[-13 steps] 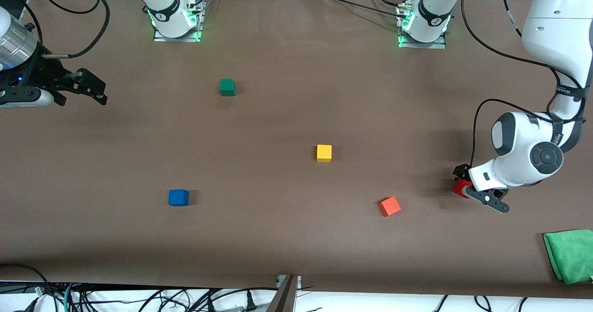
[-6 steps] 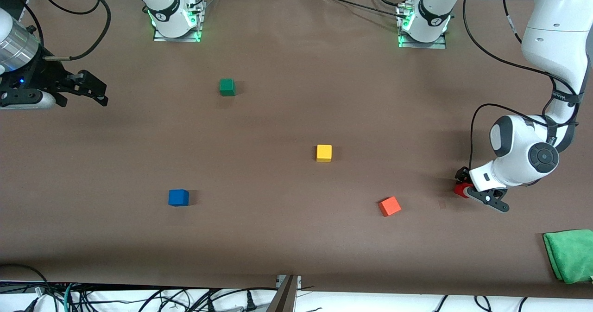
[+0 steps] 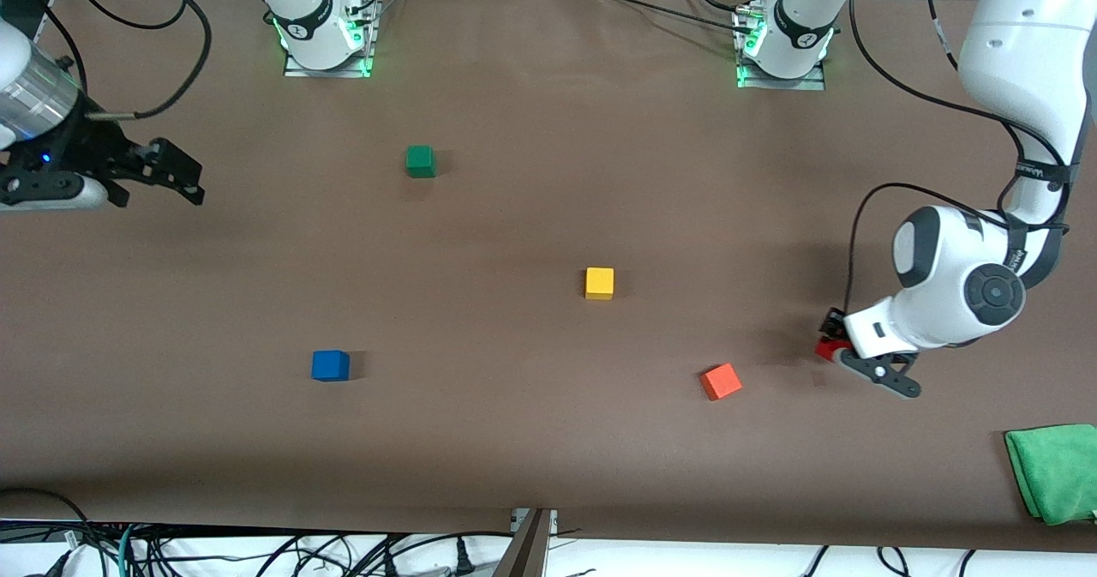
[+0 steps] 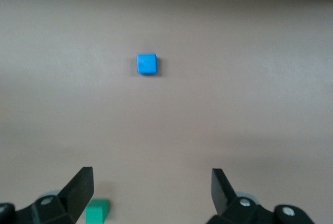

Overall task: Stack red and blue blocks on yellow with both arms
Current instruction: 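Carry the red cube to the yellow cube while the right gripper reaches the blue cube, then place the red cube on the yellow cube while the right gripper grasps the blue cube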

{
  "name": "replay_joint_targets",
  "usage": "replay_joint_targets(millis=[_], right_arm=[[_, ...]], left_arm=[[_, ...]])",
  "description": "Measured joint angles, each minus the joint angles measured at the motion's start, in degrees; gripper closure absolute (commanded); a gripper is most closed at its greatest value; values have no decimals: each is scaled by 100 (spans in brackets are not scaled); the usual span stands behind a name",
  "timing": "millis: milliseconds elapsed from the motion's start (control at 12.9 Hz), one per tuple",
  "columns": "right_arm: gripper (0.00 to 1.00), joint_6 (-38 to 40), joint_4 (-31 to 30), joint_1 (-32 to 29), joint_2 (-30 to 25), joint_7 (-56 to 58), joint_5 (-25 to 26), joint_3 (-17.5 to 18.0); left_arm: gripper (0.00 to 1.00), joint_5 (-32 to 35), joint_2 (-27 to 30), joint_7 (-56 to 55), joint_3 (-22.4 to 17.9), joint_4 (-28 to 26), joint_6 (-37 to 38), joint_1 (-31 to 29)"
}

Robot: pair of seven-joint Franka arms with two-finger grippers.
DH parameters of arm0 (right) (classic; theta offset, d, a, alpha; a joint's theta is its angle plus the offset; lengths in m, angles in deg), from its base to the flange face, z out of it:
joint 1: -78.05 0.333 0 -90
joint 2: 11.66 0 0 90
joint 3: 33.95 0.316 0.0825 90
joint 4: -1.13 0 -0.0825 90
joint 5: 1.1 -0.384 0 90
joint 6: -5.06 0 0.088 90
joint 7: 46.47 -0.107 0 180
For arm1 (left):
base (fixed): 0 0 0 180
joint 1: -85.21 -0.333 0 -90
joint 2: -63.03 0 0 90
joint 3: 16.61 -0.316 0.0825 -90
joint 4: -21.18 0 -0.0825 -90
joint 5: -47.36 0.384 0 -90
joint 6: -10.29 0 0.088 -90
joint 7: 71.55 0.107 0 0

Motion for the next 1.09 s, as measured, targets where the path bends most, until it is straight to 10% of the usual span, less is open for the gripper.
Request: replay_joint_targets(millis=[310, 1085], right_arm=[[0, -308, -7, 71, 772, 0, 28, 28], [1, -2751, 10, 129, 3379, 60, 51, 33]], left_arm=[[100, 1, 98, -2272, 749, 141, 368, 691], [100, 391, -349, -5798, 702, 202, -41, 2610]])
